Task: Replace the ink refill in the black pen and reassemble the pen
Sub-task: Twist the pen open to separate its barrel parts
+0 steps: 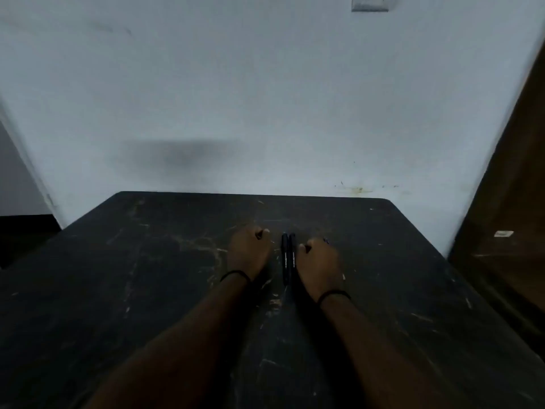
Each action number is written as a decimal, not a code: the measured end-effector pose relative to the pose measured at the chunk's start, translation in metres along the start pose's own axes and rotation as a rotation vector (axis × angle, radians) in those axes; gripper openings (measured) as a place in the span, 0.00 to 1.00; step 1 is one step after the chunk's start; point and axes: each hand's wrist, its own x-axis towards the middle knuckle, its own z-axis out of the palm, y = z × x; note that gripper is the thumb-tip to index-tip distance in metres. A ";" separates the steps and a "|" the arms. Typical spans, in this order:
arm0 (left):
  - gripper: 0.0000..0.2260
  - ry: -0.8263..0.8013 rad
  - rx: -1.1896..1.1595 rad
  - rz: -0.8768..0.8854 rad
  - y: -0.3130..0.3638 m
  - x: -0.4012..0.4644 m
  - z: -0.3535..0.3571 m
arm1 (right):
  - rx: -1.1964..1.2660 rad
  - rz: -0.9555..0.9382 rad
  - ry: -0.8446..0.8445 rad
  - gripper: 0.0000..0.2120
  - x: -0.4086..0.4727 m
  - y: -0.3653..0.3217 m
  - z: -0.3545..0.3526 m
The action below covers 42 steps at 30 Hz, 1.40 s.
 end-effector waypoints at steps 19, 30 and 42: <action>0.17 0.020 -0.128 -0.034 -0.018 0.014 0.018 | -0.305 -0.023 -0.079 0.18 0.018 -0.006 0.013; 0.26 0.107 -0.545 -0.030 -0.008 0.006 0.013 | -0.118 -0.392 0.028 0.06 -0.002 -0.020 0.010; 0.24 0.132 -0.415 0.003 -0.012 0.009 0.012 | -0.317 -0.495 -0.023 0.13 -0.009 -0.017 0.026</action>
